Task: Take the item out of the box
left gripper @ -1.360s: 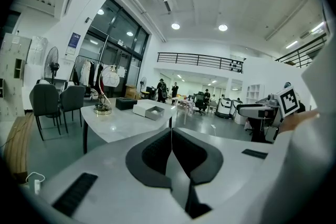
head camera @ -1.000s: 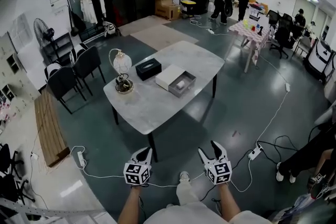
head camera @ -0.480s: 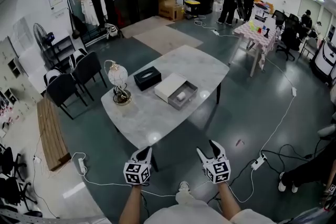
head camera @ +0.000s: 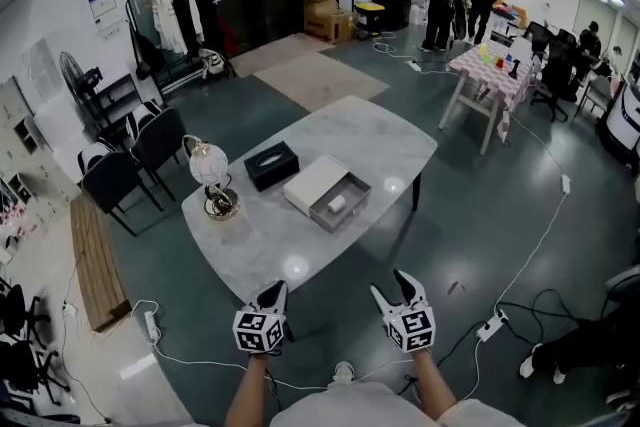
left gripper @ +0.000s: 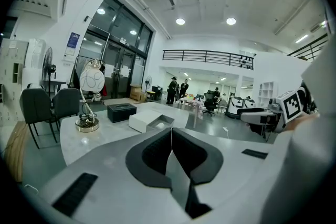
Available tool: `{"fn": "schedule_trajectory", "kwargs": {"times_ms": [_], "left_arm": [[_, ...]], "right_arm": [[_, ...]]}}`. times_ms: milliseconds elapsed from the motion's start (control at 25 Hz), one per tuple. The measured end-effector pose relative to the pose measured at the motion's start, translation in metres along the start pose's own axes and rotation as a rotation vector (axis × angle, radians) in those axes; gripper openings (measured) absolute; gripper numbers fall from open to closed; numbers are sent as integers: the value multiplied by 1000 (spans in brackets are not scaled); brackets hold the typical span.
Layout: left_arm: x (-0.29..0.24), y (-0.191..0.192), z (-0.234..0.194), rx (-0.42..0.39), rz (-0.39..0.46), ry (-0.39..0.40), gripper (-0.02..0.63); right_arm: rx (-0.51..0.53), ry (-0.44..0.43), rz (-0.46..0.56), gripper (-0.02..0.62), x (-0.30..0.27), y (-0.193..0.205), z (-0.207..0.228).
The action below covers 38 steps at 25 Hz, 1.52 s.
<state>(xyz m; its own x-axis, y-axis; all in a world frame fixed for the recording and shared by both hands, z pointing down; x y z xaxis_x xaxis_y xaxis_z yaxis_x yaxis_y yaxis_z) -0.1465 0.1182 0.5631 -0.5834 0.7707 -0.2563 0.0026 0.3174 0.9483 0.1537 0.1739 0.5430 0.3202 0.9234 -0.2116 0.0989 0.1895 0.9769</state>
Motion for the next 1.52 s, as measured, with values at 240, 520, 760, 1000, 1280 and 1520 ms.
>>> {"fn": "schedule_trajectory", "kwargs": {"times_ms": [240, 520, 760, 1000, 1280, 1520], "left_arm": [[-27, -8, 7, -8, -3, -3, 17], [-40, -7, -1, -7, -13, -25, 17], [-44, -5, -2, -4, -22, -28, 17], [-48, -4, -1, 3, -27, -21, 17], [-67, -7, -9, 5, -20, -20, 17], [-98, -14, -23, 4, -16, -4, 17]], "right_arm": [[-8, -16, -1, 250, -16, 1, 23], [-15, -34, -4, 248, -35, 5, 33], [-18, -40, -4, 248, -41, 5, 35], [-20, -36, -16, 248, -42, 6, 37], [-19, -35, -25, 248, -57, 9, 46], [-17, -26, -25, 248, -82, 6, 58]]}}
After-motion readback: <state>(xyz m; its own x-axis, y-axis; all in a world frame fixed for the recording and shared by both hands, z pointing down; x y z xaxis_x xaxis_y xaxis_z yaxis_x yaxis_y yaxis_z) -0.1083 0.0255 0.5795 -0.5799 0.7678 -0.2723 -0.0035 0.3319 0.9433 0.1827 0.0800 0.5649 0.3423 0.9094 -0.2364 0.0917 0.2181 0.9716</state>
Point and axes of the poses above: the fingertips, and each gripper's own axes: x backward along the fingers, z to its right, y out of its underside, the point moved 7 cm from there along x, backward along the fingers, and after that the axes turned 2 degrees about z, right-handed, at the moved point
